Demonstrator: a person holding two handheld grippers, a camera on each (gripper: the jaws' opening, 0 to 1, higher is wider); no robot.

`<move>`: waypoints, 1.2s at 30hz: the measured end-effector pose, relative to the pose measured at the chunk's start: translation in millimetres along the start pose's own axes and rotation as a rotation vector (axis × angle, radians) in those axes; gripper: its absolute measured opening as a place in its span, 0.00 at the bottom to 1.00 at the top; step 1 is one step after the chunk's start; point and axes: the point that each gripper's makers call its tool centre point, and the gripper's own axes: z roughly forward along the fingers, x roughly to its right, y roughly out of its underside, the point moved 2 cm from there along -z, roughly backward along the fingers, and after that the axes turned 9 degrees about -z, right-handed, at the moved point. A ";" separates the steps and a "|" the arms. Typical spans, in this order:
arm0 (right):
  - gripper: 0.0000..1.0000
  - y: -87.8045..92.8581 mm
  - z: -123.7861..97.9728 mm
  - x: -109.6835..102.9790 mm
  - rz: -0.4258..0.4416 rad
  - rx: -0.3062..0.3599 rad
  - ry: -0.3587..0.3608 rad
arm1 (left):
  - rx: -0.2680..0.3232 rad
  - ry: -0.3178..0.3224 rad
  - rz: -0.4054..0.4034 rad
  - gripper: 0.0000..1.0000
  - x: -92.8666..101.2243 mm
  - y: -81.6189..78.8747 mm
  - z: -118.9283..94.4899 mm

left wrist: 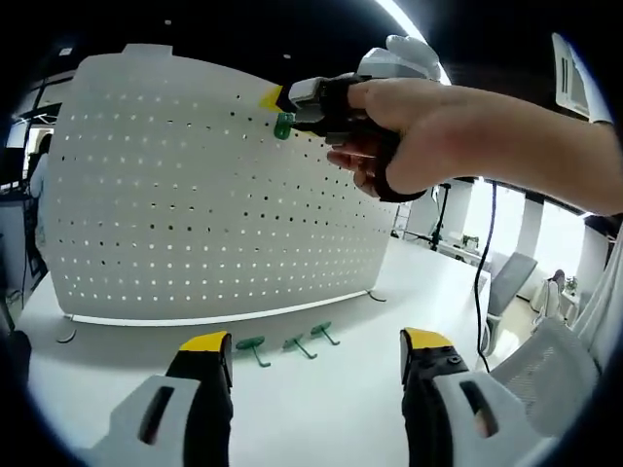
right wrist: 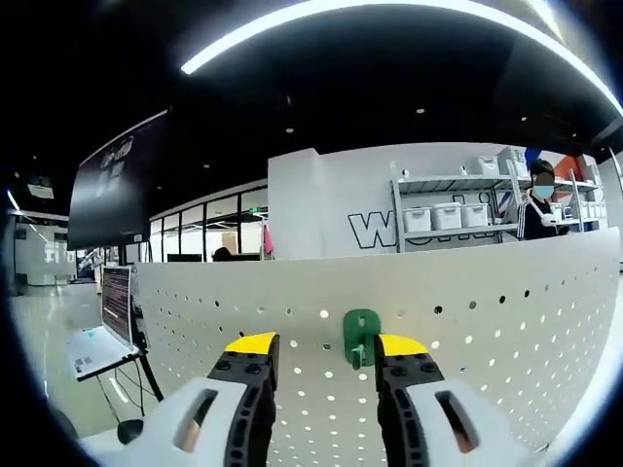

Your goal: Insert the hook assembly into the mounting plate slot until the hook locks in place.

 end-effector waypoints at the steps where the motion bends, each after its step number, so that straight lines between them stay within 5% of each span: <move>1: 0.44 0.3 -0.5 -1.5 -0.020 -0.002 -0.016 | -0.001 0.000 0.002 0.72 0.1 0.2 0.0; 7: 0.55 6.4 -7.3 -0.8 -0.038 0.010 -0.060 | -0.006 -0.006 0.004 0.73 -0.5 1.6 0.8; 15: 0.53 8.9 -7.0 -2.6 -0.033 0.012 -0.098 | -0.010 -0.014 0.006 0.73 -2.8 1.4 0.4; 24: 0.55 16.7 -24.5 -4.7 0.003 0.050 -0.266 | -0.010 -0.012 0.014 0.72 -1.6 -0.5 0.8; 36: 0.58 22.2 -41.2 -0.9 0.003 0.066 -0.339 | -0.013 -0.013 0.029 0.72 -0.5 -4.0 0.6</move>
